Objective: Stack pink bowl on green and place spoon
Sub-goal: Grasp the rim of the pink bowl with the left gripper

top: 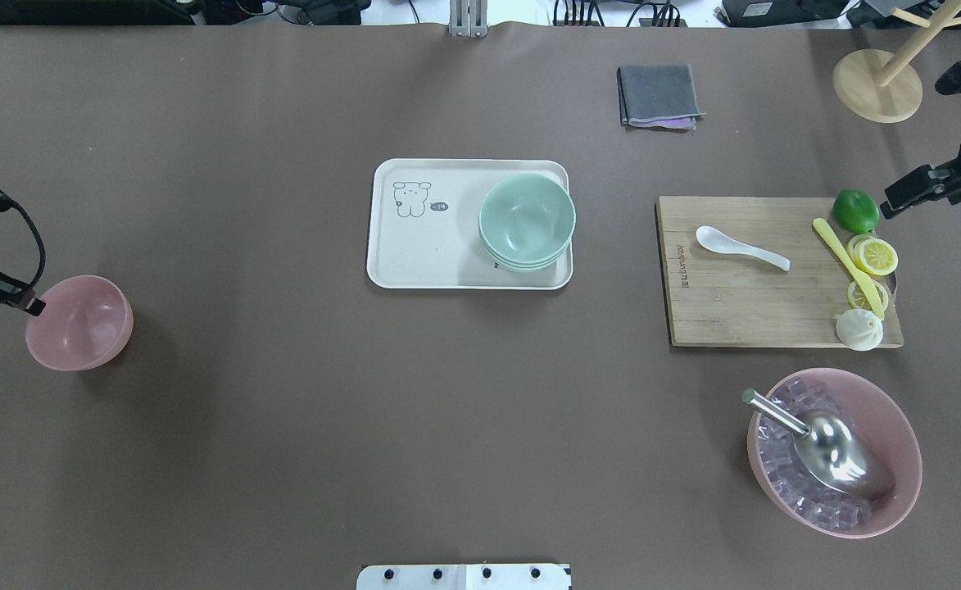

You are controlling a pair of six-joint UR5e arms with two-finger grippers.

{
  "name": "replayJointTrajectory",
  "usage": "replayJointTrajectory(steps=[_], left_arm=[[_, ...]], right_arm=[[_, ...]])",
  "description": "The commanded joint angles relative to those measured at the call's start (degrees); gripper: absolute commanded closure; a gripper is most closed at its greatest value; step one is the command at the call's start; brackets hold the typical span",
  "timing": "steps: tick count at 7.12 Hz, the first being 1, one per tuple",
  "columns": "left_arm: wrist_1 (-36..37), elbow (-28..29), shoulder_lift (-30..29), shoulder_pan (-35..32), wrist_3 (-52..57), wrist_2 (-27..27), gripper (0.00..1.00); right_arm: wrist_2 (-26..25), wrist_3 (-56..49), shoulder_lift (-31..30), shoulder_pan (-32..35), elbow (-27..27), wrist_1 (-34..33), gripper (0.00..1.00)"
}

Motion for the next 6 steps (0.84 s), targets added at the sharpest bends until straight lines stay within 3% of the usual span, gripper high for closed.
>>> replayJointTrajectory(steps=[1, 4, 6], left_arm=[[0.6, -0.8, -0.8, -0.2, -0.4, -6.5, 1.0], [2.2, -4.6, -9.4, -0.4, -18.0, -8.5, 1.0], [12.3, -5.8, -20.1, -0.3, -24.7, -7.6, 1.0]], right_arm=[[0.0, 0.0, 0.0, 0.0, -0.1, 0.0, 0.0], [-0.1, -0.1, 0.1, 0.0, -0.2, 0.0, 0.0], [-0.1, 0.0, 0.0, 0.0, 0.1, 0.0, 0.0]])
